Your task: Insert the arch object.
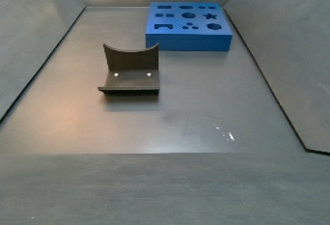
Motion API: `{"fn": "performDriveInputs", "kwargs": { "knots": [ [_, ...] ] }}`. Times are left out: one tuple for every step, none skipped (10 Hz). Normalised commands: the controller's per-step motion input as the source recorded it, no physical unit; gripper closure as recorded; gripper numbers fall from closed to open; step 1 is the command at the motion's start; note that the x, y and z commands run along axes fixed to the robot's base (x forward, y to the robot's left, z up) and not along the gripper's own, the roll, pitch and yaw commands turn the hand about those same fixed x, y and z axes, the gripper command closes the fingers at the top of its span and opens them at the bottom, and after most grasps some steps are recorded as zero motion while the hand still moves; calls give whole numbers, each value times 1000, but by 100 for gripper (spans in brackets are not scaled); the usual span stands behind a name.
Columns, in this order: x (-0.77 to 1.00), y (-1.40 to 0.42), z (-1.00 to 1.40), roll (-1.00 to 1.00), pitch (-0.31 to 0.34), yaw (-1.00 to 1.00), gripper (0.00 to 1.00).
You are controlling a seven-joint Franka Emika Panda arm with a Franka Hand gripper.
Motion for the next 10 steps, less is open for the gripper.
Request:
{"fn": "performDriveInputs", "kwargs": {
  "knots": [
    [71,163,-800,141,0,31,100],
    [77,163,-749,157,0,46,100],
    [109,129,-766,129,0,31,100],
    [351,126,-726,80,24,-37,100],
    [374,143,-691,79,37,-146,100],
    [389,191,-671,76,59,-157,100],
    [349,254,-660,83,56,-120,100],
    [337,357,-631,74,61,-94,100],
    [286,497,-509,49,73,-74,100],
    [240,546,-403,10,73,-60,100]
  ]
}}
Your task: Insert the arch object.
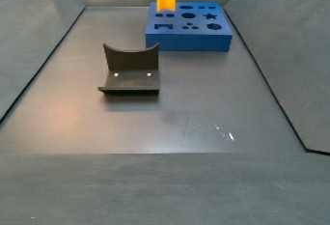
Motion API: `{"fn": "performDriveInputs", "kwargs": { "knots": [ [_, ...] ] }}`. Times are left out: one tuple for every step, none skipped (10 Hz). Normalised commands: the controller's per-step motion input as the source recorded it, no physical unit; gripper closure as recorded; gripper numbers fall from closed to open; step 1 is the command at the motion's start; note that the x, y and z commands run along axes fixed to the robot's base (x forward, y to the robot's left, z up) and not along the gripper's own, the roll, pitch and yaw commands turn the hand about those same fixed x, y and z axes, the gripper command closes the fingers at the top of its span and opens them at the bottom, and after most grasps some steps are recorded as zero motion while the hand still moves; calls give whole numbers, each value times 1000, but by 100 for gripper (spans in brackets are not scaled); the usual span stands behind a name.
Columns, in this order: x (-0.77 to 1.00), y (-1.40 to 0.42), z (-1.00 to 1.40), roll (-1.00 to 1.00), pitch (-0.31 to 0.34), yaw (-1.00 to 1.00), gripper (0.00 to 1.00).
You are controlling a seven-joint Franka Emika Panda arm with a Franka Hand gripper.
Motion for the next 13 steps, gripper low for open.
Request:
{"fn": "performDriveInputs", "kwargs": {
  "knots": [
    [177,351,-269,0,51,-66,100],
    [89,263,-283,0,34,-114,100],
    [83,174,-249,0,21,-157,100],
    [34,120,-220,0,14,-217,100],
    [0,111,-149,0,23,-334,100],
    [0,43,-120,-14,19,-386,100],
    [46,0,-126,-56,0,-266,100],
    [189,0,-209,-87,0,-69,100],
    [191,0,-223,-86,0,-6,100],
    [157,-3,-206,-67,0,0,100],
    [63,-34,-177,-44,0,17,100],
    [0,-63,-106,-23,-47,20,100],
    [-74,-34,-86,0,-54,146,100]
  ]
}}
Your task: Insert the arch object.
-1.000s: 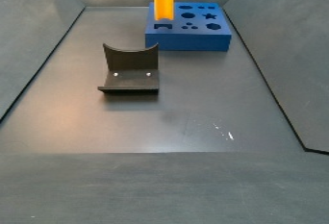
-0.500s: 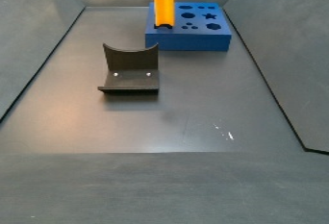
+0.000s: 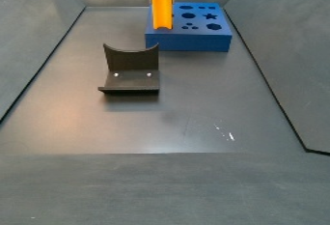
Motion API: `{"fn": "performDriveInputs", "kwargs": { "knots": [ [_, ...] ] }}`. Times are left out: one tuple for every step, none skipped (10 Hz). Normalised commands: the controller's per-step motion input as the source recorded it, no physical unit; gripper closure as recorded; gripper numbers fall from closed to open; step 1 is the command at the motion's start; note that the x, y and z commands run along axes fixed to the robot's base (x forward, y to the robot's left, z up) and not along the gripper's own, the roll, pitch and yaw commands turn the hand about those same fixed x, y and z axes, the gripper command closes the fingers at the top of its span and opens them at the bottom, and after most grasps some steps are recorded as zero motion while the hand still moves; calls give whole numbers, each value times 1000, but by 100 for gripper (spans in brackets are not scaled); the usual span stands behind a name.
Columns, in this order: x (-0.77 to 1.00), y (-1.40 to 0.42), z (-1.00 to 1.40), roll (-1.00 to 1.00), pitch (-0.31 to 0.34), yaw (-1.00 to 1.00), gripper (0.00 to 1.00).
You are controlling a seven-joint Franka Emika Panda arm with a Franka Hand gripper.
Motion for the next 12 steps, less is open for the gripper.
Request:
{"fn": "performDriveInputs", "kwargs": {
  "knots": [
    [-206,0,-111,0,-63,180,100],
    [-226,0,-89,0,-61,149,100],
    [-134,0,-114,-14,-66,166,100],
    [-40,0,-263,0,-53,29,100],
    [0,-6,-526,0,-49,-60,100],
    [9,0,-574,0,-3,-389,100],
    [0,0,-677,0,-10,-446,100],
    [0,0,-834,0,-50,-294,100],
    [-189,0,-889,-6,-144,-103,100],
    [-286,0,-860,0,-207,3,100],
    [-163,0,-634,-39,-206,69,100],
    [-220,0,-260,-27,-194,11,100]
  ]
}}
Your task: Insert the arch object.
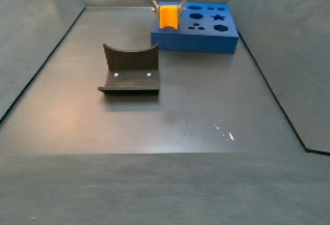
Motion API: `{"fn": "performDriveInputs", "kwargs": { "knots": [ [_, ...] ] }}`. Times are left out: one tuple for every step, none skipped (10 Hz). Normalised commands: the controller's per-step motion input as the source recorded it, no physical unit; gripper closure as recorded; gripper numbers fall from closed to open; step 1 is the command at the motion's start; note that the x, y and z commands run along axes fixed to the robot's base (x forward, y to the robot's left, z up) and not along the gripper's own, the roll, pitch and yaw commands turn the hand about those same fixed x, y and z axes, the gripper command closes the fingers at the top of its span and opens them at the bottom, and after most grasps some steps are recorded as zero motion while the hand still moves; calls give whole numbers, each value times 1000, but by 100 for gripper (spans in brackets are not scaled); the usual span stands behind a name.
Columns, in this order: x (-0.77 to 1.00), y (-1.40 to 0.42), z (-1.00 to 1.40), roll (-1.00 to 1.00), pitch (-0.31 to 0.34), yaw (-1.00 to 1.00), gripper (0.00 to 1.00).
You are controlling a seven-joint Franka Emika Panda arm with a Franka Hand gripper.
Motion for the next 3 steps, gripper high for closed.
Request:
{"fn": "performDriveInputs", "kwargs": {
  "knots": [
    [-43,0,-69,-40,-111,14,100],
    [-40,0,-57,0,-71,14,100],
    [0,0,0,0,-24,34,100]
  ]
}}
